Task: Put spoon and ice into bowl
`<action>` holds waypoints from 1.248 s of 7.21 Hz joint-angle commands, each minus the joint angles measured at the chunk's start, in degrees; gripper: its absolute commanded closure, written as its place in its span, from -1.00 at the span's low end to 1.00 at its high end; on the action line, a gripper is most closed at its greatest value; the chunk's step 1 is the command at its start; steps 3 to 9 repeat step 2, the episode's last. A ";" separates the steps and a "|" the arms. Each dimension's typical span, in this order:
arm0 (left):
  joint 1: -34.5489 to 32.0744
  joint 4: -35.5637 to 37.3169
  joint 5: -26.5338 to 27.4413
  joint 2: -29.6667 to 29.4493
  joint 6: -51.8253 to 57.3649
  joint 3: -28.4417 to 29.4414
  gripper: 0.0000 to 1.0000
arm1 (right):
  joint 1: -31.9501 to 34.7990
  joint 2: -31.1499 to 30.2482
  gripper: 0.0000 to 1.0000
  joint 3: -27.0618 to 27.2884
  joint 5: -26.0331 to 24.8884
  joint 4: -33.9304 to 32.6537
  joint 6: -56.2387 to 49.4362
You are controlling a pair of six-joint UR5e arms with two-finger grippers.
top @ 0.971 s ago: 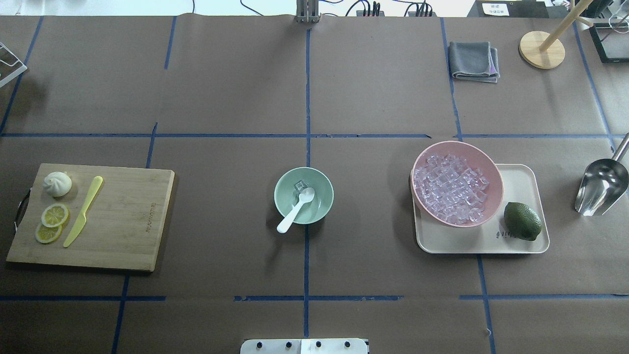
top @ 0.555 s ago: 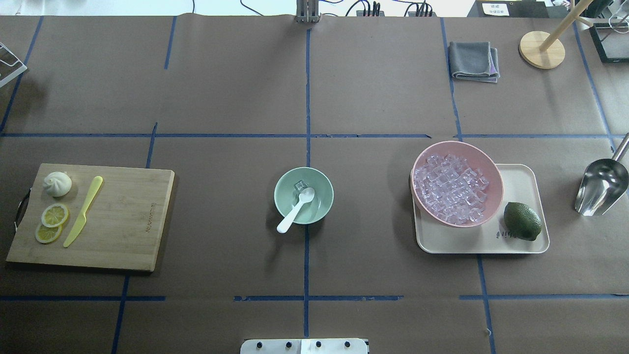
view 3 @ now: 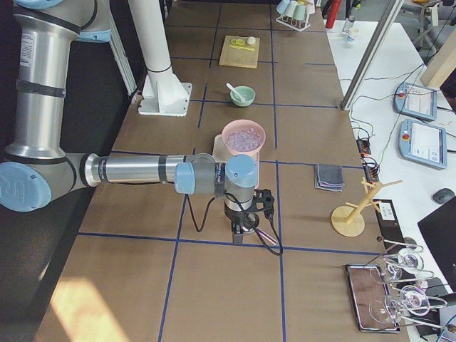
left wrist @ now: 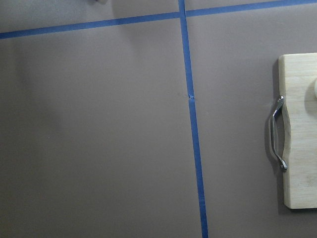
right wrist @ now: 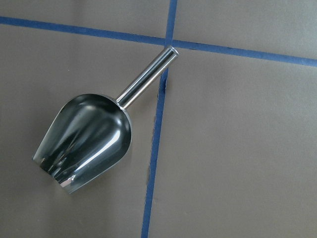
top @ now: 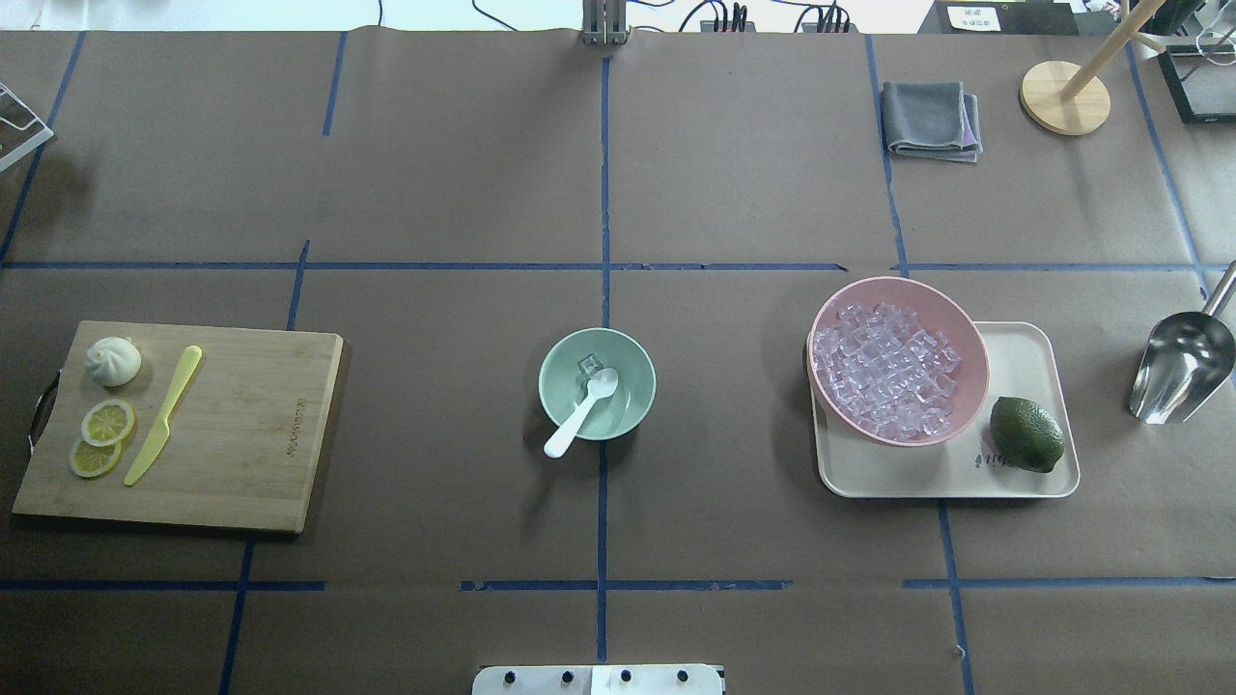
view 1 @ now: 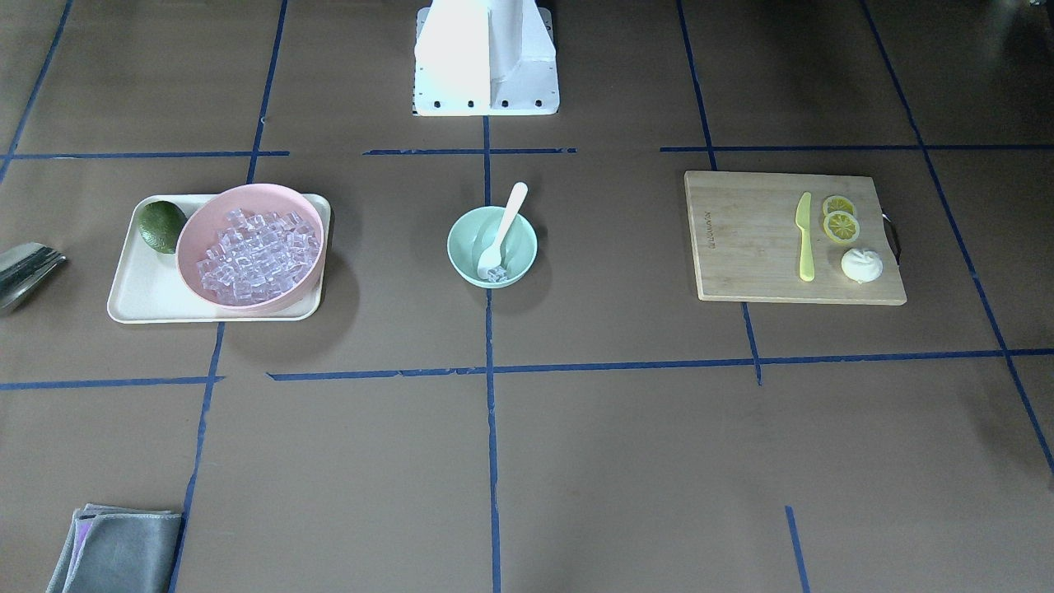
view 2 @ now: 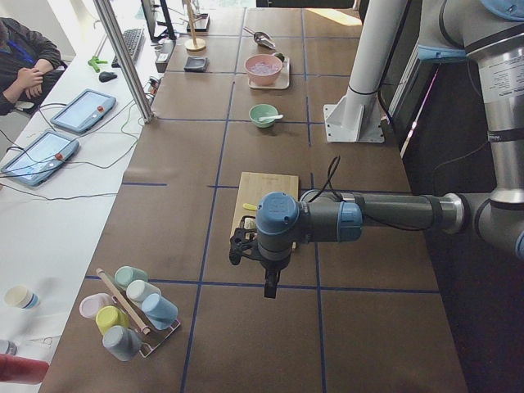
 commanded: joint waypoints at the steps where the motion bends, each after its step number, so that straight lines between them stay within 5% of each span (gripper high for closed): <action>1: 0.00 0.00 0.00 0.00 0.00 0.00 -1.00 | -0.05 0.00 -0.99 -0.03 0.03 -0.02 0.00; 9: 0.00 0.00 0.00 0.00 0.00 0.00 -1.00 | 0.04 0.00 -0.99 -0.03 0.03 0.06 0.00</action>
